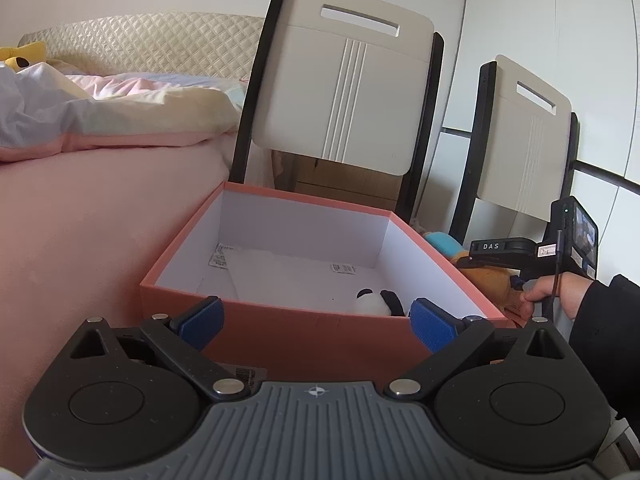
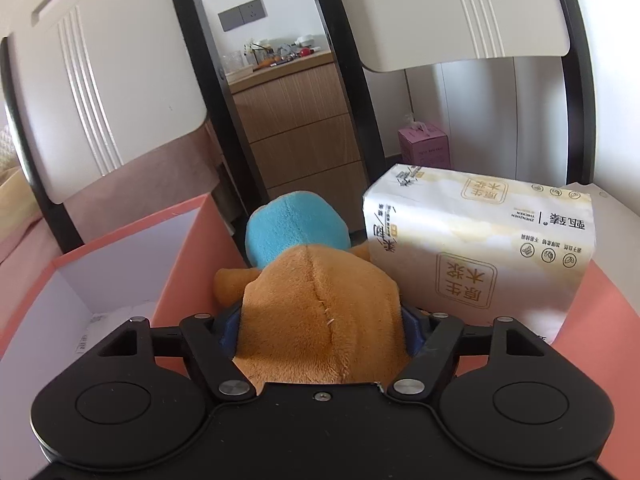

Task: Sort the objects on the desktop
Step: 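Lift the orange plush with the right gripper over the pink box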

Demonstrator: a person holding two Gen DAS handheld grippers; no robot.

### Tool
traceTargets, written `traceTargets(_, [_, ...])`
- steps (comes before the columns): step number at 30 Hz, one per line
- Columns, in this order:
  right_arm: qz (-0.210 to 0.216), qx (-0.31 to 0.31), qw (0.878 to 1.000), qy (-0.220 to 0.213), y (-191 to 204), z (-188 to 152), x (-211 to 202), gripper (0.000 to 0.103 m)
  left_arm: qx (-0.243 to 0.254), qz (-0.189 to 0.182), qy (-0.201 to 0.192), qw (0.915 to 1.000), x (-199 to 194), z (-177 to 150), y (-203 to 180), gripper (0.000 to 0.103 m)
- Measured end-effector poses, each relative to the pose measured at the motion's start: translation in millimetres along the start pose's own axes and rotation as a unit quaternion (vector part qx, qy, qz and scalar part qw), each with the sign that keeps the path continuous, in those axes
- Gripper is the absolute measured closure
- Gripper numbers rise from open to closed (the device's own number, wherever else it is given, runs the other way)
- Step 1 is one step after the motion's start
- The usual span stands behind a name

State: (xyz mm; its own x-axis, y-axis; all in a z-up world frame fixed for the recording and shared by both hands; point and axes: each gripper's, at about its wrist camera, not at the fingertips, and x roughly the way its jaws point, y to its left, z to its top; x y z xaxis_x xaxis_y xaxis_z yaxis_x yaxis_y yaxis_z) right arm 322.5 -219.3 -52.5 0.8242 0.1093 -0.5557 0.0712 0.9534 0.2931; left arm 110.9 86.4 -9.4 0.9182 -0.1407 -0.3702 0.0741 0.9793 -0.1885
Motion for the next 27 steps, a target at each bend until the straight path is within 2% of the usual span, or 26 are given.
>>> traceTargets(14, [0.015,0.0,0.999,-0.038,-18.3,-18.9,-74.7,0.036,-0.007,-0.008,0.001,0.9999,-3.7,0.6,-2.6,0.002])
traceTargets(27, [0.031,0.0,0.995,-0.091,-18.5,-9.9,-120.7,0.038,-0.008,-0.023,-0.01,0.9996,-11.7,2.2,-9.6,0.002])
